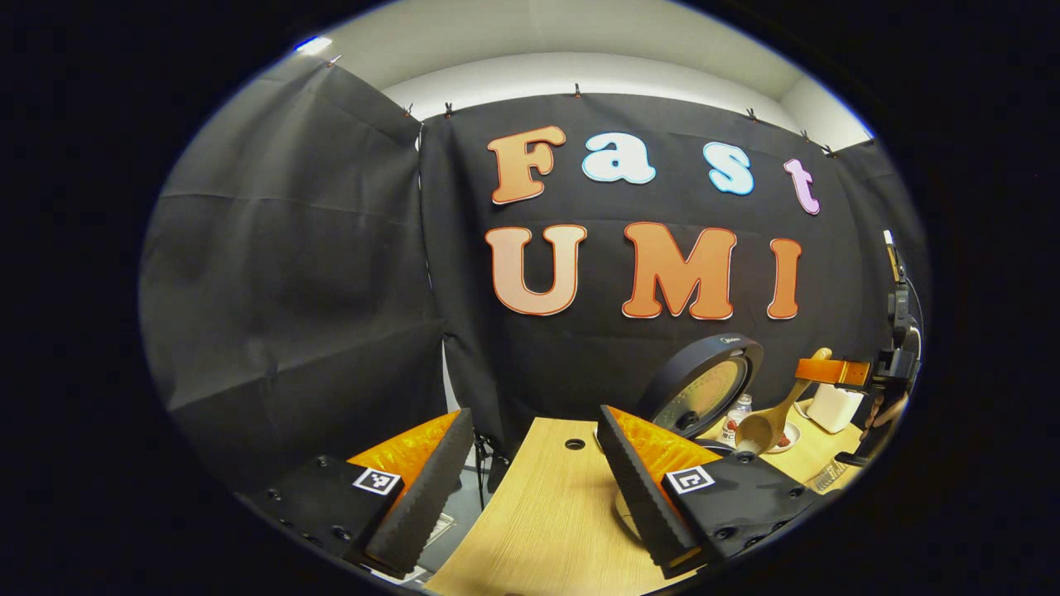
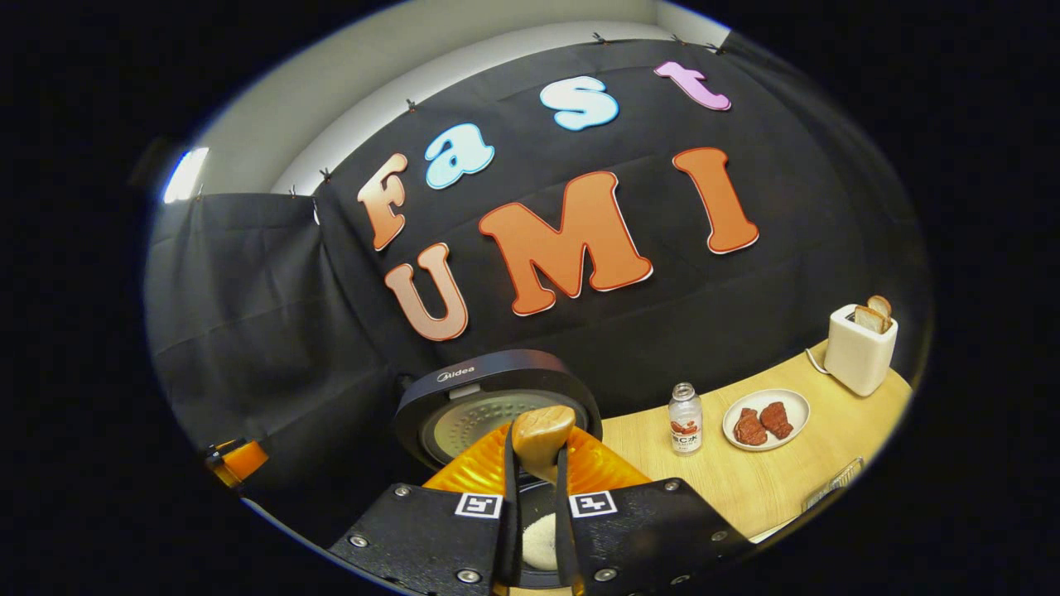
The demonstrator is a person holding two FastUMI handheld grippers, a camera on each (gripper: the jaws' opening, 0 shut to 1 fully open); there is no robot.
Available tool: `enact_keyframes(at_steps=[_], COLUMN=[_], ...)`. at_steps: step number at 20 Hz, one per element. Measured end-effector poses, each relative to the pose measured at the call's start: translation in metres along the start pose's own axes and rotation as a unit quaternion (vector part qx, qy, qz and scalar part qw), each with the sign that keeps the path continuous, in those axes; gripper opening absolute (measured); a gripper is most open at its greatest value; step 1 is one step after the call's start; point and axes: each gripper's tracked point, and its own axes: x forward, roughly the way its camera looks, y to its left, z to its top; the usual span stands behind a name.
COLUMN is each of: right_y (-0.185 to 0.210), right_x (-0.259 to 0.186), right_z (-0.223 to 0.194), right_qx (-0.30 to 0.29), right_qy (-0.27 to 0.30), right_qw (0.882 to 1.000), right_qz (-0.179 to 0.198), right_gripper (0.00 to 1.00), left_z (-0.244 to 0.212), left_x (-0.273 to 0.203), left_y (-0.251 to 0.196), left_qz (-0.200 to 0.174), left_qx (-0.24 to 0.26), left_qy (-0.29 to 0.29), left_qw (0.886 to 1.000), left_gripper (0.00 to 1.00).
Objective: Close the left gripper, press the button to open the rice cooker; take a wooden spoon from the chopstick holder with the right hand, scoop a spoonful of rice and pour it into the rice cooker, then put the wooden spoon back into the chopstick holder.
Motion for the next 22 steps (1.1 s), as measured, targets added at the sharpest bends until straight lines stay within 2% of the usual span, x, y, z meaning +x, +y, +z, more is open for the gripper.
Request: enact_keyframes(at_steps=[10,17,22], right_y=[0.027,0.047,0.053], right_x=[0.003,0.001,0.002], right_z=[-0.010,-0.024,-0.034], right_qx=[-0.089,-0.201,-0.239], right_qy=[0.011,0.024,0.032], right_qw=[0.996,0.979,0.969], right_qz=[0.021,0.037,0.050], right_gripper=[0.15,0.15,0.16], left_z=[-0.005,-0.007,-0.009], left_x=[0.005,0.010,0.015], left_y=[0.004,0.005,0.003], left_qz=[0.000,-0.001,0.001], left_qx=[-0.001,-0.005,-0.005], left_qy=[0.003,0.005,0.008], left_qw=[1.000,1.000,1.000], left_gripper=[0.99,0.99,1.00])
